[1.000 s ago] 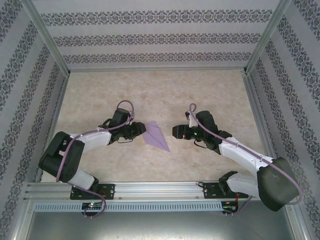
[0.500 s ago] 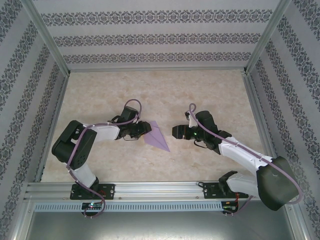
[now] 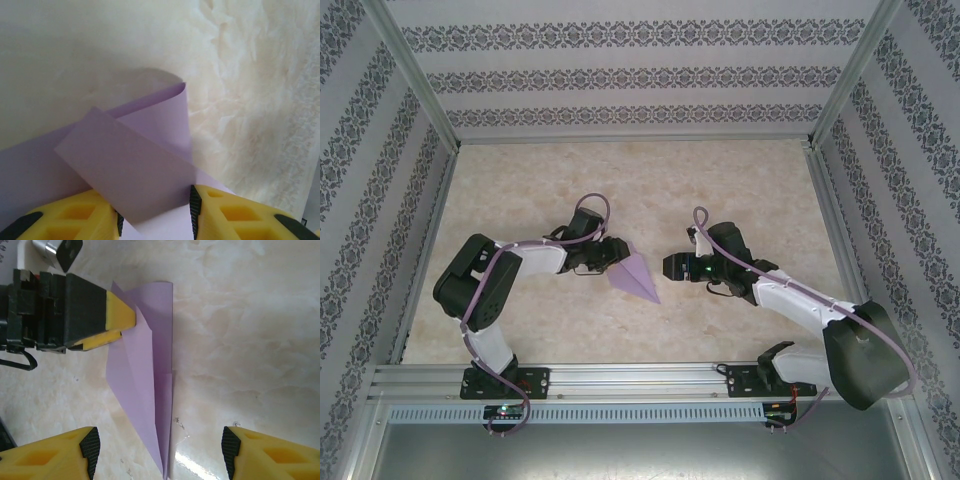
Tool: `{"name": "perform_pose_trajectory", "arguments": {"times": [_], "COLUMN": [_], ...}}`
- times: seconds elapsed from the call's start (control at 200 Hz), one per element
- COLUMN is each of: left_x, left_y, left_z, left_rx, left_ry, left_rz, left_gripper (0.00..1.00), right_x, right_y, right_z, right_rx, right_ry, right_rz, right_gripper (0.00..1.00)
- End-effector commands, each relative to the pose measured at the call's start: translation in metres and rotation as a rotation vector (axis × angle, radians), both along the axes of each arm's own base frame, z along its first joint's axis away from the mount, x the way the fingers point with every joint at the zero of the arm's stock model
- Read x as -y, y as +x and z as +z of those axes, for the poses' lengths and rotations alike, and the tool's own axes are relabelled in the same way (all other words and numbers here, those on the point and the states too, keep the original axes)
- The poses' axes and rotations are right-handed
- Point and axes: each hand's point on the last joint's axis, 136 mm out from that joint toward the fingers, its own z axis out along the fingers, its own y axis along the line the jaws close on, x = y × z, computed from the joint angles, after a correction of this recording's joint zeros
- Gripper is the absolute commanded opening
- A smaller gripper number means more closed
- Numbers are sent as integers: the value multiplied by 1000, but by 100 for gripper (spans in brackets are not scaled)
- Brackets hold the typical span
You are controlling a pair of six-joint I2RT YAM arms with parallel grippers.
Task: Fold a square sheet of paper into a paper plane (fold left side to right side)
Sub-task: Turn over the paper at the center of the table.
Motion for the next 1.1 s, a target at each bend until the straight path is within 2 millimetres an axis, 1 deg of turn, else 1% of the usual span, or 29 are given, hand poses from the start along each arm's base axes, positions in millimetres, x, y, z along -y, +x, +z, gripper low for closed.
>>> {"name": "perform_pose_trajectory", "arguments": {"times": [0.0, 0.06, 0.12, 0.235, 0.325, 0.425, 0.48, 0.55, 0.565, 0.784, 0.854, 0.959, 1.024, 1.094], "left_x": [16, 20, 23, 27, 29, 31, 32, 33, 33, 23, 24, 30, 33, 34], "left_y": [13, 16, 17, 19, 20, 20, 21, 21, 21, 20, 18, 13, 10, 8], "left_z": [22, 26, 30, 35, 43, 59, 75, 99, 104, 183, 207, 239, 256, 270], "left_rx": [61, 69, 77, 92, 116, 162, 207, 266, 276, 434, 481, 529, 552, 577], "left_ry": [-49, -58, -66, -80, -98, -129, -151, -168, -170, -172, -201, -258, -298, -327], "left_rz": [-11, -16, -23, -28, -30, -38, -47, -66, -69, -84, -96, -134, -154, -158], "left_gripper": [42, 41, 37, 23, 15, 8, 5, 2, 2, 0, 0, 0, 0, 0], "right_x": [-6, -7, -8, -12, -9, -2, 3, 10, 11, 20, 16, 5, -1, -8], "right_y": [3, 3, 3, 4, 7, 10, 12, 13, 13, 10, 8, 5, 4, 3], "right_z": [5, 3, 2, 5, 11, 23, 31, 43, 45, 88, 101, 118, 124, 127], "right_rx": [2, -7, -17, -28, -28, -16, -7, 3, 4, 25, 35, 49, 54, 48], "right_ry": [34, 39, 49, 88, 135, 216, 265, 321, 331, 491, 539, 582, 596, 599], "right_rz": [18, 15, 17, 16, -14, -50, -69, -86, -87, -6, 40, 114, 143, 162], "right_gripper": [67, 67, 67, 68, 73, 81, 86, 97, 98, 98, 98, 98, 98, 98]}}
